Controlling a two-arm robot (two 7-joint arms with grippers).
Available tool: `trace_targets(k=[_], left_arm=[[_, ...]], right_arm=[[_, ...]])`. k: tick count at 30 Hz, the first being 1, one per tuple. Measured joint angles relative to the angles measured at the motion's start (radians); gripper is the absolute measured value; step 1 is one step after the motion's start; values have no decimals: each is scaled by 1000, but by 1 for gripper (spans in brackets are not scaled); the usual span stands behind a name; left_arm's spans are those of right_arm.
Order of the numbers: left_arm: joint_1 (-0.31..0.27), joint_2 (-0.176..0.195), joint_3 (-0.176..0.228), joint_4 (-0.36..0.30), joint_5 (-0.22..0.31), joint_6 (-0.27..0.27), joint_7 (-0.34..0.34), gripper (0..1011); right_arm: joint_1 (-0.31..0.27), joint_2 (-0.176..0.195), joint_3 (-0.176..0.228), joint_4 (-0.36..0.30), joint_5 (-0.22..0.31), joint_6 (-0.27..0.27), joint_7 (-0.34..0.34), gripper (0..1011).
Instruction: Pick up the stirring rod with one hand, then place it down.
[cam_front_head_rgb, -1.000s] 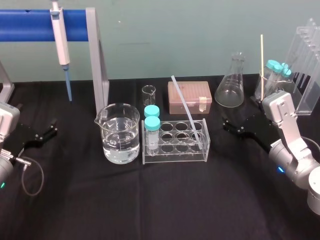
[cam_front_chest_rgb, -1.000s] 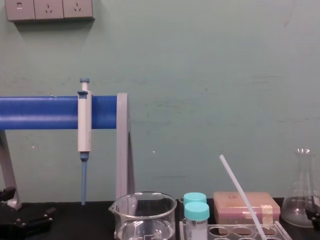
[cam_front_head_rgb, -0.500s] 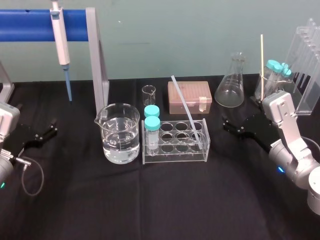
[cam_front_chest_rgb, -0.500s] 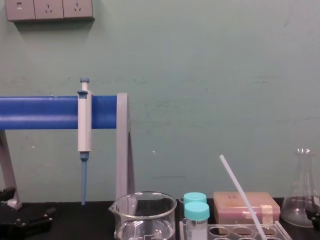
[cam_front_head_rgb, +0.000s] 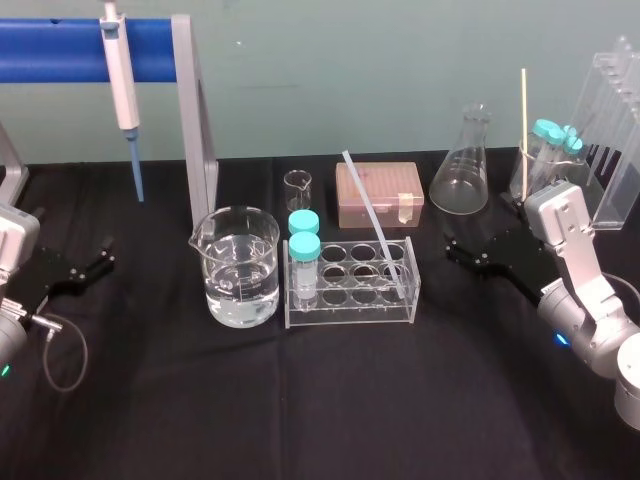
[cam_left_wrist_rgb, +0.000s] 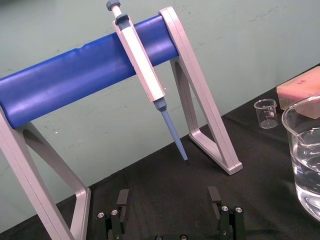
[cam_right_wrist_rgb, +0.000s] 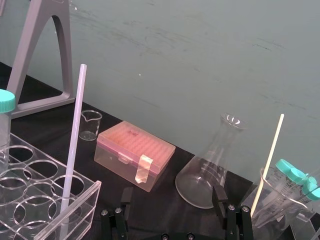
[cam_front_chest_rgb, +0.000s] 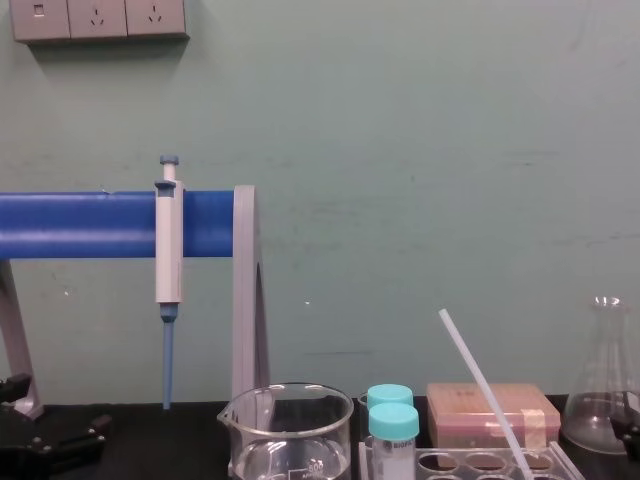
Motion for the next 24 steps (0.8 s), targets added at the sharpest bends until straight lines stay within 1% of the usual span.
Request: trace_targets(k=[7,11,12,15,18,21,24], left_arm=[[0,0,0,0,0,0,0,1000],[0,0,0,0,0,0,0,1000],[0,0,0,0,0,0,0,1000],[0,0,0,0,0,0,0,1000],[0,0,0,0,0,0,0,1000],[0,0,0,0,0,0,0,1000],[0,0,0,0,0,0,0,1000]], right_arm=[[0,-1,3,0,1,-2,4,1003],[0,-6,23,0,26,-26,50,1003],[0,-6,23,0,26,-26,50,1003],[8,-13,36,0,50,-58,98,1003],[19,-22,39,0,60,-88,139,1003],[28,-29,38,2,63,-107,166,1003],[50,-42,32,13,71,-126,218,1003]])
